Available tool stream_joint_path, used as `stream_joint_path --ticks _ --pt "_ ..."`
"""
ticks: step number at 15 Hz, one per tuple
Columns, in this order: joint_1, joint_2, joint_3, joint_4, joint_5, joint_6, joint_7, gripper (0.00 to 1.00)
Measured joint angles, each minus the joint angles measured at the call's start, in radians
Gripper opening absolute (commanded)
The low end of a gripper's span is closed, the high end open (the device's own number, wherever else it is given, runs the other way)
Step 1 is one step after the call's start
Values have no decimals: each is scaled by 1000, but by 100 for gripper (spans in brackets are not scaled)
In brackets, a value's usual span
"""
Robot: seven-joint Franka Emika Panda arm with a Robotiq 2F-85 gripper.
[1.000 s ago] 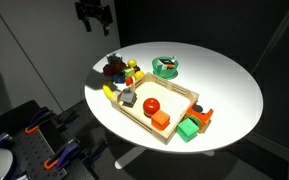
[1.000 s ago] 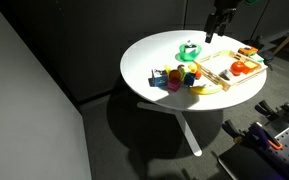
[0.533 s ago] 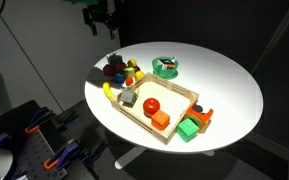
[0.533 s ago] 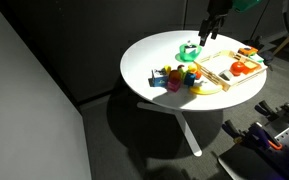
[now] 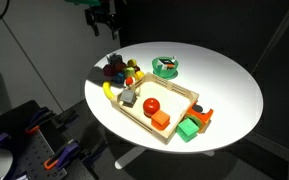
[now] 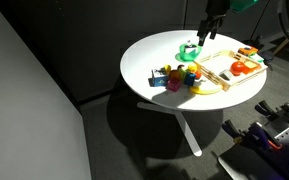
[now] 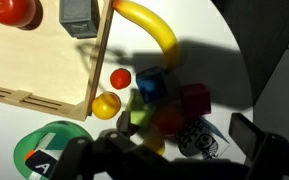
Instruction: Put the dark blue toy block in the box
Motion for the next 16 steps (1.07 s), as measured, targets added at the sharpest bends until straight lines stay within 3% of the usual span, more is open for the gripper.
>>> stream_joint_path --ticks 8,16 --pt "0 39 0 -3 0 16 0 100" --pt "0 125 0 -26 -3 150 -3 100"
